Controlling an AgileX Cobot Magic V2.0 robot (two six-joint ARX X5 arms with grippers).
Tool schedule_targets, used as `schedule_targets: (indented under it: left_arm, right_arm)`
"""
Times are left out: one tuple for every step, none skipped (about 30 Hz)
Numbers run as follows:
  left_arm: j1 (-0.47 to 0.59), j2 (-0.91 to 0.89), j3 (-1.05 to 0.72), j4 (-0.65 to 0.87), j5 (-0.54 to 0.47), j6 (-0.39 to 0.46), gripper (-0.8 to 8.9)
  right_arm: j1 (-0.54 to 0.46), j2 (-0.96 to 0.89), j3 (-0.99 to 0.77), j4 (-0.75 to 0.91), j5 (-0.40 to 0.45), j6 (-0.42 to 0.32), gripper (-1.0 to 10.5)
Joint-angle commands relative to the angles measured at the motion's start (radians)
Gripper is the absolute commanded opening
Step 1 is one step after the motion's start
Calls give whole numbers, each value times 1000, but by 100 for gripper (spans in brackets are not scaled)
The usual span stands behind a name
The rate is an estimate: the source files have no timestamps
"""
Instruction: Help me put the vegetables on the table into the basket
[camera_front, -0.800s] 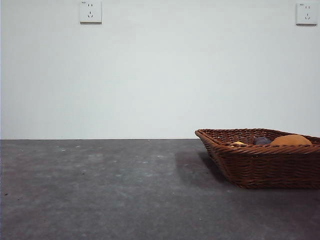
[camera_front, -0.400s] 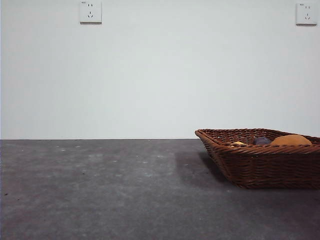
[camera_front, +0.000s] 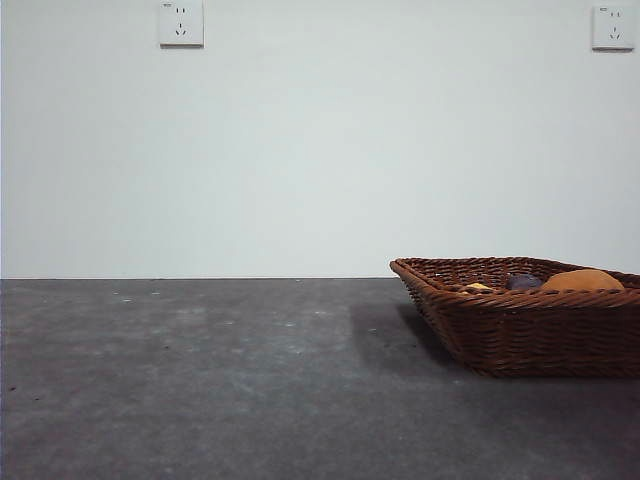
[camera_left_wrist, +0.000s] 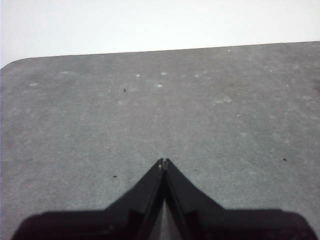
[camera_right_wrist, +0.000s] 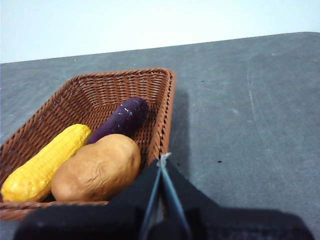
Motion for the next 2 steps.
schedule_targets:
  left_arm:
    - [3, 0, -10, 9, 3, -6, -3]
    - [3, 0, -10, 9, 3, -6, -3]
  right_arm:
    - [1, -1, -8, 3, 5, 6, 1]
    - [1, -1, -8, 3, 5, 6, 1]
